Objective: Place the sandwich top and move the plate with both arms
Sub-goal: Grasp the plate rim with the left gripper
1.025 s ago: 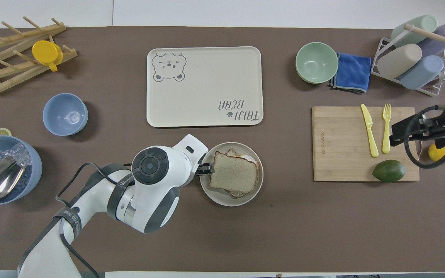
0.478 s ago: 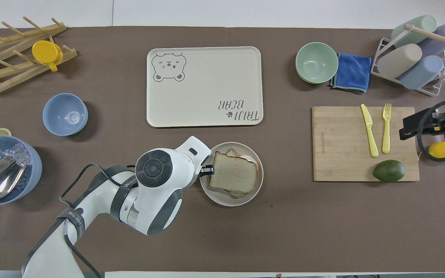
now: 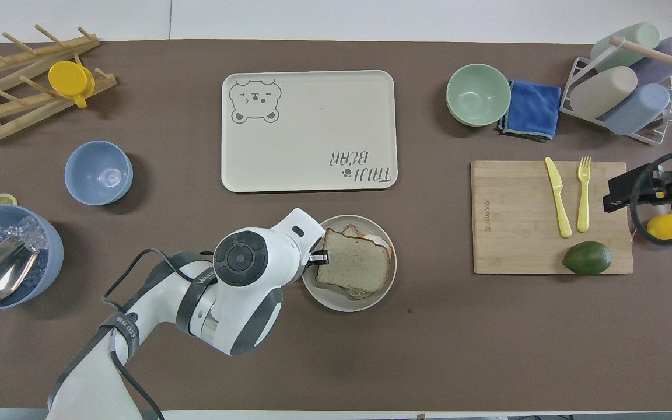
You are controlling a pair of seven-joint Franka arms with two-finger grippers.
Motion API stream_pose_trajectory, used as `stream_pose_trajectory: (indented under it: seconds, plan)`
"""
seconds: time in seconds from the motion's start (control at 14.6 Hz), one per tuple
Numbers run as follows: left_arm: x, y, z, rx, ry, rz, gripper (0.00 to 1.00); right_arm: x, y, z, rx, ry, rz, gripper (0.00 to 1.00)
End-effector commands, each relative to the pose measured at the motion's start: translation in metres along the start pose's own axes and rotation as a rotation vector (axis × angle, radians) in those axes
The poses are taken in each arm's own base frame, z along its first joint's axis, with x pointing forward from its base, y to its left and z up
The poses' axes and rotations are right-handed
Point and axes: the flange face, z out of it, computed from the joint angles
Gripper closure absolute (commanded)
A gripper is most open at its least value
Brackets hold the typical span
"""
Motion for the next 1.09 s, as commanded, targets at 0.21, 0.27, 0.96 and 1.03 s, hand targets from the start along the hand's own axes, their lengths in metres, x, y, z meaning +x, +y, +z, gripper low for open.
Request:
stream_pose_trajectory:
  seconds: [0.21, 0.27, 0.96, 1.03]
  plan:
    - [0.0, -0.003, 0.002, -0.006, 0.002, -0.009, 1.0, -0.003, -0.003, -0.004, -0.005, 0.002, -0.034, 0.0]
    - [0.001, -0.003, 0.001, -0.006, 0.002, -0.01, 1.0, -0.003, -0.003, -0.004, -0.002, 0.001, -0.035, 0.0]
    - [0.034, -0.008, -0.047, -0.025, -0.049, -0.039, 1.0, -0.003, -0.009, -0.004, -0.011, 0.005, -0.046, 0.0]
    - [0.041, -0.012, -0.056, -0.036, -0.06, -0.044, 1.0, -0.003, -0.005, -0.004, -0.01, 0.005, -0.044, 0.0]
